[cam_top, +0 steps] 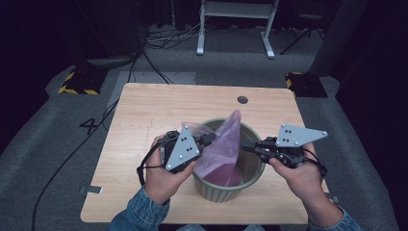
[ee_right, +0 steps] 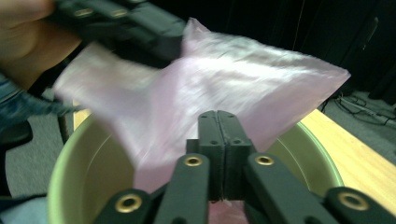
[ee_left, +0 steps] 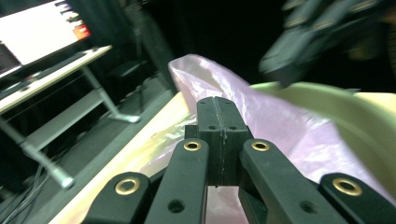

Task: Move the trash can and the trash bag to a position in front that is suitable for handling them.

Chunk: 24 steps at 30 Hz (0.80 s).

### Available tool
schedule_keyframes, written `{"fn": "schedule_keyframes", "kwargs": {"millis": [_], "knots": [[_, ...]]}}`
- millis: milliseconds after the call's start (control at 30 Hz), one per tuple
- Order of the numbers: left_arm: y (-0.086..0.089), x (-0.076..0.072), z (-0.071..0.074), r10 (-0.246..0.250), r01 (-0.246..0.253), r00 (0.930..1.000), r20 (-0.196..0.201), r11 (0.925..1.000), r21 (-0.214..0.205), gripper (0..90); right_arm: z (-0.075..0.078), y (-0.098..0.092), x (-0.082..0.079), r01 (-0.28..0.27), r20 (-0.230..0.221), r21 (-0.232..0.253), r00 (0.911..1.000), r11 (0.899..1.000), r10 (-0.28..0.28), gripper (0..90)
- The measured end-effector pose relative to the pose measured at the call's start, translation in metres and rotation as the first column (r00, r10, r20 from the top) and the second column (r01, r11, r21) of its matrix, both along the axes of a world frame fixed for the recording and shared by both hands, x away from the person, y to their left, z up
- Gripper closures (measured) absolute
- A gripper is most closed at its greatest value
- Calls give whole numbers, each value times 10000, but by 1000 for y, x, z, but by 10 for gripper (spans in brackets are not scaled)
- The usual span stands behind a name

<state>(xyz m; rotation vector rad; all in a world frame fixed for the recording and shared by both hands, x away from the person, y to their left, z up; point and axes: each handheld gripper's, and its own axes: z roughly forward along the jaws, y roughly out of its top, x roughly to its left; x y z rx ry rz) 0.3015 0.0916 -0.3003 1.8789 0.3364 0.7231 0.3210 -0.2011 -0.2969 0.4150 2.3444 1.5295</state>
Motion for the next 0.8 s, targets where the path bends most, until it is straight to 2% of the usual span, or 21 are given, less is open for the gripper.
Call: {"fn": "schedule_keyframes", "kwargs": {"millis": [33, 100, 167, 200, 267, 333, 400, 500, 567, 733, 767, 800], "knots": [[3, 3, -2, 247, -248, 9997, -94, 9996, -150, 900, 0, 0, -2, -30, 91, -54, 10000, 10000, 31, 900], [8, 7, -4, 588, -593, 9981, -171, 9977, -340, 807, 0, -2, -10, -154, 384, -231, 9991, 9996, 163, 900], [9, 7, -5, 442, -453, 9985, -334, 9984, -340, 847, -1, -3, -15, -249, 445, -321, 9987, 9992, 263, 900], [8, 5, -5, 374, -382, 9989, -292, 9989, -283, 890, -1, -4, -17, -299, 451, -309, 9985, 9991, 312, 900], [5, 2, -4, 271, -274, 9995, -172, 9995, -180, 900, -1, -4, -18, -198, 395, -271, 9990, 9994, 208, 877], [1, -1, -3, 53, -55, 9999, -92, 9999, -143, 900, -1, -2, -15, 205, 251, -70, 9995, 9998, -203, 628], [-1, -4, -2, -129, 128, 9999, -42, 9998, -155, 900, -2, 2, -11, 632, 159, 192, 9979, 9978, -635, 434], [-4, -6, -1, -467, 467, 9989, -26, 9987, -192, 900, -4, 10, -6, 892, 16, 298, 9960, 9956, -892, 287], [-6, -9, -1, -684, 685, 9977, 12, 9976, -124, 900, -4, 13, -3, 1002, 38, 292, 9949, 9945, -1004, 250], [-8, -13, 1, -999, 1001, 9949, 160, 9949, -131, 900, -11, 23, 10, 1072, -612, 128, 9925, 9942, -1063, 200], [-8, -14, 2, -1060, 1063, 9942, 186, 9942, -175, 900, -12, 24, 11, 1058, -701, 70, 9920, 9944, -1051, 221], [-7, -14, 2, -1084, 1087, 9939, 180, 9939, -187, 900, -14, 26, 13, 957, -781, 1, 9924, 9954, -954, 301]]}}
